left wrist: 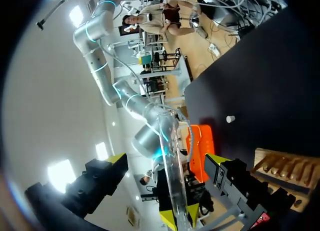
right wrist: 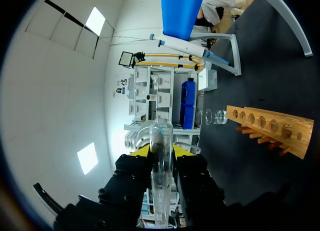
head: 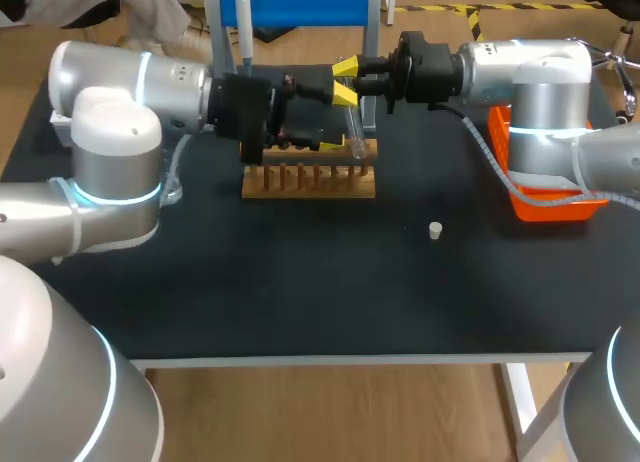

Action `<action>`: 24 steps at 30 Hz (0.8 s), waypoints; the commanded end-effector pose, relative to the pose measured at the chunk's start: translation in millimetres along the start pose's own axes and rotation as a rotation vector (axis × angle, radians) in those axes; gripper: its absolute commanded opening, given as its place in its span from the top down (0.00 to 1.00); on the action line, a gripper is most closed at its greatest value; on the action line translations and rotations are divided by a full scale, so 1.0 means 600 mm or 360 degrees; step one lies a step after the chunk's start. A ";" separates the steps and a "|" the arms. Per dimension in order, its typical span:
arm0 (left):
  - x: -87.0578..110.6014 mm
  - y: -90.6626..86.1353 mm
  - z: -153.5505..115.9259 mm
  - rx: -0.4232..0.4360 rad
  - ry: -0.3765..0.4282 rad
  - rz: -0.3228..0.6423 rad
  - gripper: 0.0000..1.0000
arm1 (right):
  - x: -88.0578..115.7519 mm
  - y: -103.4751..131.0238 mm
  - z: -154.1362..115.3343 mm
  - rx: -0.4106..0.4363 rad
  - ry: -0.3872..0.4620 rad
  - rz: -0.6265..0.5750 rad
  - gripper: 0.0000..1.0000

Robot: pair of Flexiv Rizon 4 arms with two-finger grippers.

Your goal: Invert the test tube, pick up the pipette, mount the tip to pipette, aspirate from beaker and dispense into the tube, eject the tip, return the pipette, and cap with the stopper.

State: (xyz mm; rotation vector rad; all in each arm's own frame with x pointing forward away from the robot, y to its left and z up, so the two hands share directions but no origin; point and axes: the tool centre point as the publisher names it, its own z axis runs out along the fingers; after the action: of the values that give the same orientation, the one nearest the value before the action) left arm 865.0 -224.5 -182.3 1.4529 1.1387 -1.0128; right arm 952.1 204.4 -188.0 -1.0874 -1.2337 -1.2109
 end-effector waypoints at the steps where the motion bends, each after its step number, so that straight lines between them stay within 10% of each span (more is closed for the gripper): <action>1: 0.009 -0.004 0.010 -0.0013 -0.0060 0.0056 0.00 | 0.001 0.001 -0.001 0.0003 -0.0005 0.0000 1.00; 11: 0.018 -0.011 0.024 -0.0015 -0.0062 -0.0259 0.00 | 0.001 0.001 -0.001 0.0003 -0.0005 0.0000 1.00; 24: 0.003 -0.014 0.032 -0.0159 -0.0085 -0.0234 0.00 | 0.001 0.001 -0.001 0.0003 -0.0005 0.0000 1.00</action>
State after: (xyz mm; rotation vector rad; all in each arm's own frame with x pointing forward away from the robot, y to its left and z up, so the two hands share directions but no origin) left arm 860.6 -241.8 -187.3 1.2894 1.2481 -1.0877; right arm 952.1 204.4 -188.0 -1.0874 -1.2337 -1.2109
